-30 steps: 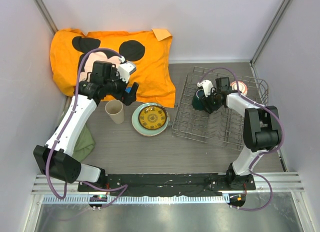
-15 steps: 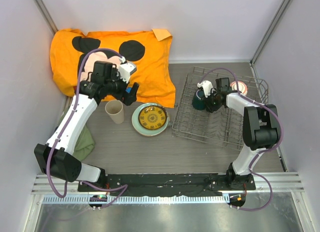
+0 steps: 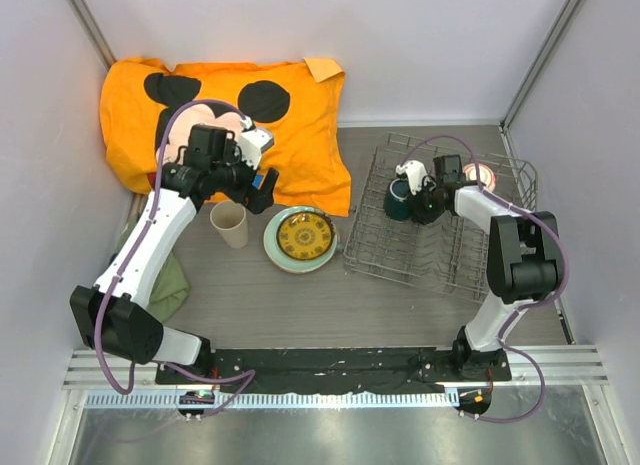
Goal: Unload the mixed dishes from the dish rack
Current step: Pick up the cup from the dish rack.
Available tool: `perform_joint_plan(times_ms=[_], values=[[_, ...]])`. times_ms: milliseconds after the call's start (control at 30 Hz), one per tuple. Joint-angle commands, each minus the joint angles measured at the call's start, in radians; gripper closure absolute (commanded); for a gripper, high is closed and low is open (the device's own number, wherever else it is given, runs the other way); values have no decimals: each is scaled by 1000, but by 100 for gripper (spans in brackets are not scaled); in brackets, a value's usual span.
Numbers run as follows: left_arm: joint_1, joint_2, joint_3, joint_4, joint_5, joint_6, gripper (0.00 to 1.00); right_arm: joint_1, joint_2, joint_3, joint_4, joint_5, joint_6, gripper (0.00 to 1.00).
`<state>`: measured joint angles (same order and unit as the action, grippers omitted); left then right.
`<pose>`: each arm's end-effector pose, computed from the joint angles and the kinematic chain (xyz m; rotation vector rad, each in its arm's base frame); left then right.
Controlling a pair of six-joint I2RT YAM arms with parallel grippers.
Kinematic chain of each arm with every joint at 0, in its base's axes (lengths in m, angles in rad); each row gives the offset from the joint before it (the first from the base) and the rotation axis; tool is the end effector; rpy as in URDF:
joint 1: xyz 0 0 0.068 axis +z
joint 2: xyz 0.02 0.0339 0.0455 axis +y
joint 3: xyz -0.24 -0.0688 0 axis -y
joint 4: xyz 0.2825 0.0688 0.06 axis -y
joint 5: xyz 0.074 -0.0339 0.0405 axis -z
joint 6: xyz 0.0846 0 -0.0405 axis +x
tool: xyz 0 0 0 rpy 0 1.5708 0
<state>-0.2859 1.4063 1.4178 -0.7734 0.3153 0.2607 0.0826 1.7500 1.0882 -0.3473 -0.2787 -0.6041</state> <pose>0.3516 -0.1307 0.3069 0.7752 2.1828 -0.3798 0.4019 0.0566 0.0919 -0.9467 2.3444 0.1545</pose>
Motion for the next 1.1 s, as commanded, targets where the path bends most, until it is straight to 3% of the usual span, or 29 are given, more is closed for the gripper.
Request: perform_joint_plan(times_ms=[0, 233, 833, 1067], values=[[1, -9, -3, 57, 30, -23, 0, -6, -112, 38, 1, -45, 10, 93], [1, -13, -17, 100, 93, -58, 0, -6, -213, 87, -71, -108, 43, 99], [-2, -18, -79, 246, 218, -150, 0, -7, -336, 144, -140, -293, 210, 99], [-87, -15, -129, 356, 134, -158, 0, -6, -349, 213, -142, -361, 392, 99]])
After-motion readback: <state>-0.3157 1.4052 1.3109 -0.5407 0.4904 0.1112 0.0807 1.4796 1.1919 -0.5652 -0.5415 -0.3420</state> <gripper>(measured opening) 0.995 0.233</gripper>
